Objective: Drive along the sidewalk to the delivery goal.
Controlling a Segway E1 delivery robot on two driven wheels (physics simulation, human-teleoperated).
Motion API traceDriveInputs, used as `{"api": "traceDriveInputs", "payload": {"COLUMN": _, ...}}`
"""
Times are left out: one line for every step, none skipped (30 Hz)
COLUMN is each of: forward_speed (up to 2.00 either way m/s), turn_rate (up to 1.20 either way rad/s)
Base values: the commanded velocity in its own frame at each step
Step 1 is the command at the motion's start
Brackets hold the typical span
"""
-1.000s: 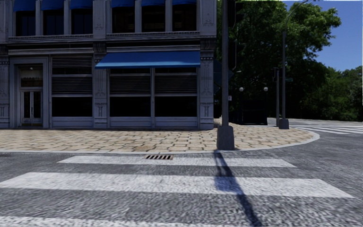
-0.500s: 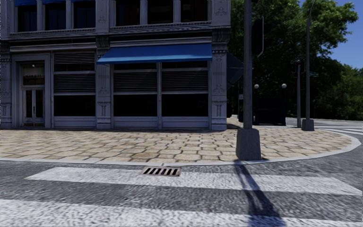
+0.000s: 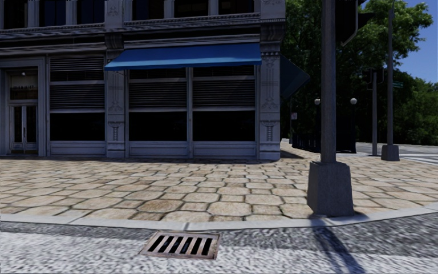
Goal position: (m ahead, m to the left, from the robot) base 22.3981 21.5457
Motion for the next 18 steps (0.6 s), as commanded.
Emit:
{"api": "traceDriveInputs", "payload": {"forward_speed": 1.71, "turn_rate": 1.2}}
{"api": "traceDriveInputs", "payload": {"forward_speed": 1.71, "turn_rate": 1.2}}
{"api": "traceDriveInputs", "payload": {"forward_speed": 1.71, "turn_rate": 1.2}}
{"api": "traceDriveInputs", "payload": {"forward_speed": 1.71, "turn_rate": 0.42}}
{"api": "traceDriveInputs", "payload": {"forward_speed": 1.71, "turn_rate": 0.18}}
{"api": "traceDriveInputs", "payload": {"forward_speed": 1.71, "turn_rate": 0.18}}
{"api": "traceDriveInputs", "payload": {"forward_speed": 1.71, "turn_rate": 0.1}}
{"api": "traceDriveInputs", "payload": {"forward_speed": 1.71, "turn_rate": 0.07}}
{"api": "traceDriveInputs", "payload": {"forward_speed": 1.71, "turn_rate": 0.06}}
{"api": "traceDriveInputs", "payload": {"forward_speed": 1.71, "turn_rate": 0.06}}
{"api": "traceDriveInputs", "payload": {"forward_speed": 1.71, "turn_rate": 0.05}}
{"api": "traceDriveInputs", "payload": {"forward_speed": 1.71, "turn_rate": 0.05}}
{"api": "traceDriveInputs", "payload": {"forward_speed": 1.71, "turn_rate": 0.05}}
{"api": "traceDriveInputs", "payload": {"forward_speed": 1.71, "turn_rate": 0.05}}
{"api": "traceDriveInputs", "payload": {"forward_speed": 1.71, "turn_rate": 0.05}}
{"api": "traceDriveInputs", "payload": {"forward_speed": 1.71, "turn_rate": 0.05}}
{"api": "traceDriveInputs", "payload": {"forward_speed": 1.71, "turn_rate": 0.05}}
{"api": "traceDriveInputs", "payload": {"forward_speed": 1.71, "turn_rate": 0.05}}
